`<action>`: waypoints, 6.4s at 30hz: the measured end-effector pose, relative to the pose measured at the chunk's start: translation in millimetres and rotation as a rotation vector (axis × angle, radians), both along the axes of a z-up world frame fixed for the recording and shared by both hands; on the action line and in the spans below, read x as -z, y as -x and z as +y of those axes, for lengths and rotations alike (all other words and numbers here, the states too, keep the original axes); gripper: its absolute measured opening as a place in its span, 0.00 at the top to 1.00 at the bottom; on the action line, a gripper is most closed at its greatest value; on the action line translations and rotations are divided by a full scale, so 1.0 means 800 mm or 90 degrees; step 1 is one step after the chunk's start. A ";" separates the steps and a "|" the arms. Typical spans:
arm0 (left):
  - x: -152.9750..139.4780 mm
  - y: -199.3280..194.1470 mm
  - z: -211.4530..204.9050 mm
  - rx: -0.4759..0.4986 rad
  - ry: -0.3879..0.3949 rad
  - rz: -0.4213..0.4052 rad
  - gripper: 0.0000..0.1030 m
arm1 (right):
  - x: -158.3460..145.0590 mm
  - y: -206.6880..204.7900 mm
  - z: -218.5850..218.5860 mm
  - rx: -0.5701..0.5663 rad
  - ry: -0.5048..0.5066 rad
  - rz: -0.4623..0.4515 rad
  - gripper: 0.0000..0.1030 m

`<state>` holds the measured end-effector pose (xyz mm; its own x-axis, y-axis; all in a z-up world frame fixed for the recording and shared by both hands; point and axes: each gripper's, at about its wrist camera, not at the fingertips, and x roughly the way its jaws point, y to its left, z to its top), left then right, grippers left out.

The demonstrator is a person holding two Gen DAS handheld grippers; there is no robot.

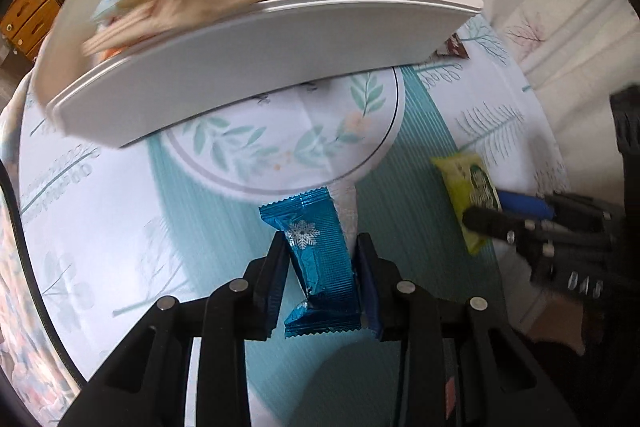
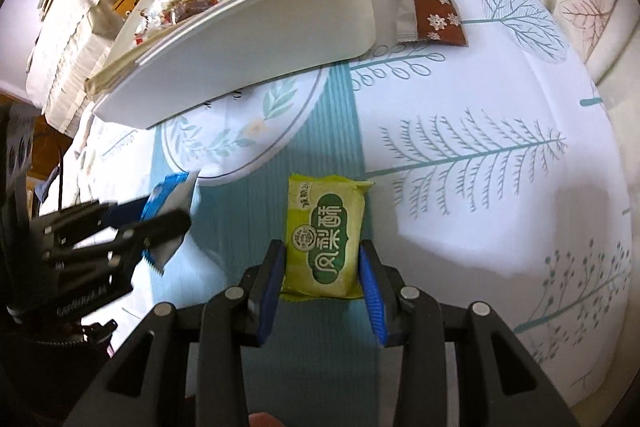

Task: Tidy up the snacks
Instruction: 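Carry both snacks over the white tray and open both tools, then move the right tool from the tray to the red-brown snowflake packet, then grasp the red-brown snowflake packet with the right tool, then carry the red-brown packet over the white tray and open the right tool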

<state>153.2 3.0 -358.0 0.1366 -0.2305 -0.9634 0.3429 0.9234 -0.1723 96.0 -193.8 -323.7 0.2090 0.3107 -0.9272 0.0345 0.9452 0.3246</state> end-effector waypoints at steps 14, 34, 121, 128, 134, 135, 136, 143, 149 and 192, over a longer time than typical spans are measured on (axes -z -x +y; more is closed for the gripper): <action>-0.103 0.045 0.100 0.012 0.025 -0.045 0.69 | -0.070 -0.012 0.090 -0.041 -0.025 -0.067 0.64; -0.229 -0.030 0.177 -0.036 0.079 -0.168 0.69 | -0.157 -0.062 0.137 -0.068 -0.023 -0.187 0.64; -0.139 -0.045 -0.048 -0.332 0.010 -0.065 0.21 | -0.009 -0.160 -0.101 -0.272 0.148 -0.303 0.26; -0.124 -0.040 -0.049 -0.331 -0.027 -0.038 0.21 | 0.013 -0.165 -0.095 -0.268 0.147 -0.304 0.26; -0.119 -0.039 -0.049 -0.331 -0.052 -0.018 0.21 | 0.018 -0.181 -0.094 -0.249 0.132 -0.307 0.27; -0.121 -0.039 -0.049 -0.330 -0.056 -0.020 0.21 | 0.018 -0.182 -0.093 -0.249 0.130 -0.305 0.30; -0.123 -0.040 -0.049 -0.329 -0.057 -0.022 0.21 | 0.018 -0.184 -0.092 -0.250 0.128 -0.303 0.34; -0.135 -0.042 -0.049 -0.315 -0.074 -0.030 0.21 | 0.022 -0.191 -0.091 -0.234 0.111 -0.282 0.45; -0.145 -0.036 -0.049 -0.300 -0.088 -0.033 0.21 | 0.022 -0.188 -0.091 -0.216 0.114 -0.266 0.53; -0.192 0.002 0.126 -0.167 -0.057 -0.100 0.21 | -0.134 -0.123 0.009 0.036 0.071 -0.356 0.61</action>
<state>151.5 103.5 -204.1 0.3292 -0.0825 -0.9406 0.1078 0.9929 -0.0493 194.2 -186.4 -216.9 0.6902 0.1917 -0.6978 -0.0623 0.9764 0.2067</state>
